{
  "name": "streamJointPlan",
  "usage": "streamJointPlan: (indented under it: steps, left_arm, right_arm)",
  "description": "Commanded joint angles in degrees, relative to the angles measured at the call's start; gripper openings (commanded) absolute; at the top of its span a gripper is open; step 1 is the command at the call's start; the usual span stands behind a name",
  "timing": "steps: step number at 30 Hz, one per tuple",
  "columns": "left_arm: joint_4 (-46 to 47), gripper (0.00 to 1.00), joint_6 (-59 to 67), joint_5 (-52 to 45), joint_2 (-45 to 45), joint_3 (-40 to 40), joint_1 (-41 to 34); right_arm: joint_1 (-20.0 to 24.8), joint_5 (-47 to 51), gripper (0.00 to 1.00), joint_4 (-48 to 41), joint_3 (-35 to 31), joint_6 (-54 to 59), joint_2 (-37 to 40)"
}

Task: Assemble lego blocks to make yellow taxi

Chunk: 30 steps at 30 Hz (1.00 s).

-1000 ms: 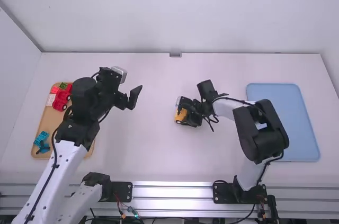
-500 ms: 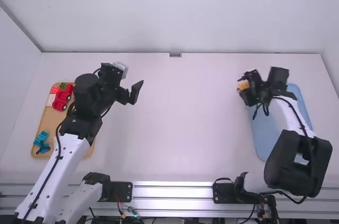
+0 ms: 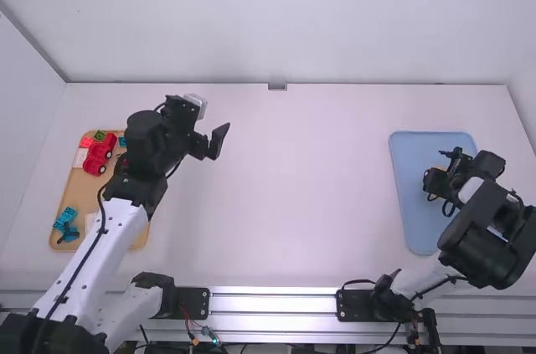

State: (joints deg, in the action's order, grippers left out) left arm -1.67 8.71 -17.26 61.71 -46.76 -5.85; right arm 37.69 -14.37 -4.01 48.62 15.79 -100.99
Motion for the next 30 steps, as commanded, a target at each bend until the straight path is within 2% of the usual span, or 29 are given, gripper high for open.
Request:
streamJointPlan:
  steps: [1, 3, 9, 13, 17, 24, 30]
  left_arm:
    - [-0.4, 1.00, -0.4, 0.4, -0.1, 0.2, -0.2]
    - [-0.2, 0.99, -0.4, 0.4, -0.6, 0.2, -0.2]
    - [1.1, 0.99, -0.4, 0.4, -2.5, 0.2, -0.2]
    - [2.7, 1.00, -0.4, 2.1, -5.9, 0.2, -0.2]
    - [4.5, 0.99, -2.9, 5.2, -9.7, 0.2, -1.1]
    - [8.9, 0.99, -3.1, 5.9, -17.5, 0.2, -1.8]
    - [11.6, 0.99, -7.9, 6.0, -26.5, 0.2, -2.0]
  right_arm:
    - [0.3, -0.5, 0.66, 0.2, 0.2, -2.5, -0.1]
    - [0.3, -0.5, 0.98, 0.1, 0.2, -2.6, 0.0]
    - [-0.7, 3.0, 0.99, -1.8, 0.2, -8.3, 1.4]
    - [-3.5, 6.1, 0.99, -5.4, 0.2, -8.6, 6.8]
    - [-7.3, 5.9, 0.99, -8.0, 0.2, -12.2, 16.2]
    - [-17.2, 5.5, 0.99, -10.7, 0.2, -13.0, 33.3]
    - [-28.8, 5.5, 0.98, -11.5, 0.2, -13.0, 48.0]
